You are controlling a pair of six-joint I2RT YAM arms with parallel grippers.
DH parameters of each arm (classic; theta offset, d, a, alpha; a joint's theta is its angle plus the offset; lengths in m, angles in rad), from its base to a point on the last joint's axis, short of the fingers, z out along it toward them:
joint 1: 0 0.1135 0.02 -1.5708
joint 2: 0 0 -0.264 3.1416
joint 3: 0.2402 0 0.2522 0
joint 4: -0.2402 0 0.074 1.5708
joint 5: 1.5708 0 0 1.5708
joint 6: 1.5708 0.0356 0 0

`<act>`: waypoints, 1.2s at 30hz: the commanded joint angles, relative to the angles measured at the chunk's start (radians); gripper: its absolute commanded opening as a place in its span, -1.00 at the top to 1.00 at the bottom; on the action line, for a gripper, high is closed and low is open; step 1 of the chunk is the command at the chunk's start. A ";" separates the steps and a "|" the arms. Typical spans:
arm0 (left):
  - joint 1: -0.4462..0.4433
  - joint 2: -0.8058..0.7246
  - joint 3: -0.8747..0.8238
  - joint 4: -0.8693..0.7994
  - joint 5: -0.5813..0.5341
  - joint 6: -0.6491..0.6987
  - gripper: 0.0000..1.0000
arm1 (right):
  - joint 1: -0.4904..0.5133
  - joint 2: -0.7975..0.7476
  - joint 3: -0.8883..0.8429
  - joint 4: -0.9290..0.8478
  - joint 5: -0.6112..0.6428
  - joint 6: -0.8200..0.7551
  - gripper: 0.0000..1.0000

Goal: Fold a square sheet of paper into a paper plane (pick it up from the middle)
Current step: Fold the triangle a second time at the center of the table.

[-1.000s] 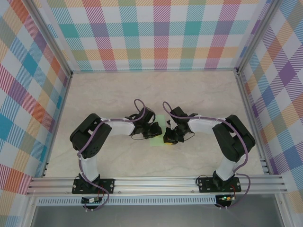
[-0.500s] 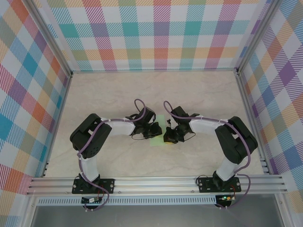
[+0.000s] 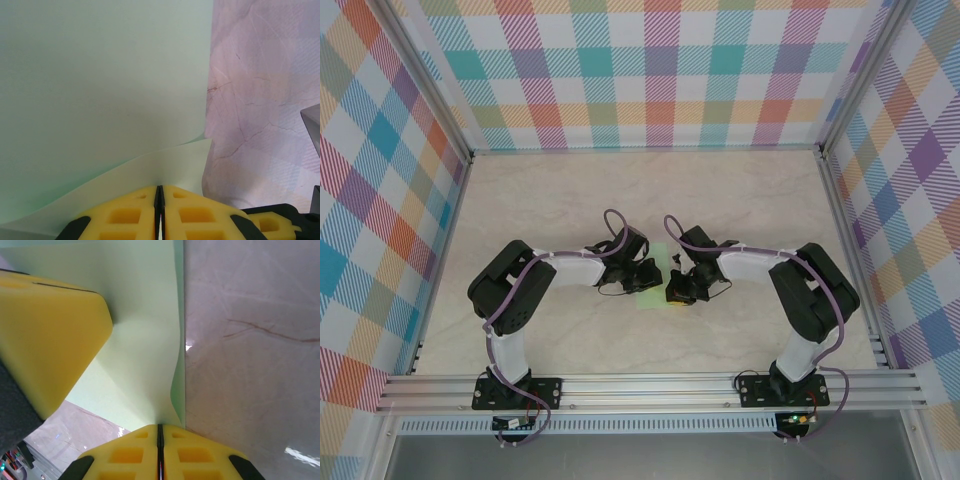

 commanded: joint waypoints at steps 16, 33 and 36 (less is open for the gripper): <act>0.057 -0.009 0.036 -0.075 -0.071 0.123 0.72 | -0.031 0.031 -0.062 -0.048 0.050 -0.006 0.84; 0.060 0.022 -0.011 -0.069 -0.053 0.108 0.75 | -0.075 -0.066 0.064 0.065 -0.009 0.111 0.76; 0.060 0.028 -0.014 -0.063 -0.049 0.101 0.75 | -0.081 -0.031 0.078 0.075 -0.013 0.119 0.76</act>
